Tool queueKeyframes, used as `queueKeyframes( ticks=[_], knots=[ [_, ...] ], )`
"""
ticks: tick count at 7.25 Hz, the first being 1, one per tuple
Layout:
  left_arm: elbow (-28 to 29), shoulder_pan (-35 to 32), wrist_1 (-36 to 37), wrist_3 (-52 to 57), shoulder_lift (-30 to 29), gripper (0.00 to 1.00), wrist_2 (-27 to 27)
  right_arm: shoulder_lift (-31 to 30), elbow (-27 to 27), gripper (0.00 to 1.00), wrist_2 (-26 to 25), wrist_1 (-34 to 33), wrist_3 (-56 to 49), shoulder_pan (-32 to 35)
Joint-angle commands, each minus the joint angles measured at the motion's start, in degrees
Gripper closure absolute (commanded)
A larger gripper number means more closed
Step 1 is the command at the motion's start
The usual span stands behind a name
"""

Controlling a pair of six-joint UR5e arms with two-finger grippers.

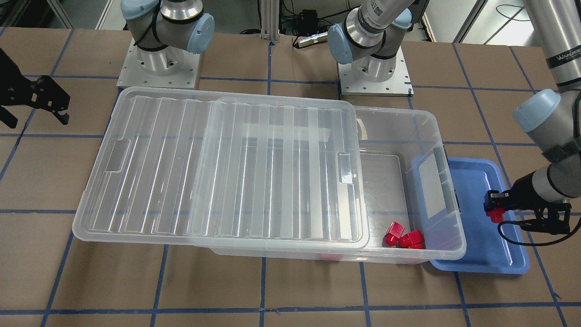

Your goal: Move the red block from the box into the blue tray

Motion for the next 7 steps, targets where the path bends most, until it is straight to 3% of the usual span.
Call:
queueKeyframes(
  ticks=[1,4,6,7],
  knots=[
    [-1.0,2.3,1.5,0.7,-2.7,1.00,-3.3,0.8,8.3,0.00,-0.1,-6.1,-1.4,-1.7],
    [-1.2,2.1,2.0,-0.5,-4.0,1.00,-4.7,3.3,10.0,0.00,-0.1,-9.3,4.9,-1.2],
    [-1.6,2.1,1.9,-1.3,-4.3,0.53,-4.5,4.2,10.6,0.00,0.0,-10.0,7.4,1.1],
    [-1.6,2.3,1.0,-1.2,-2.4,0.01,-4.0,4.3,10.7,0.00,0.0,-11.1,7.7,2.4]
  ],
)
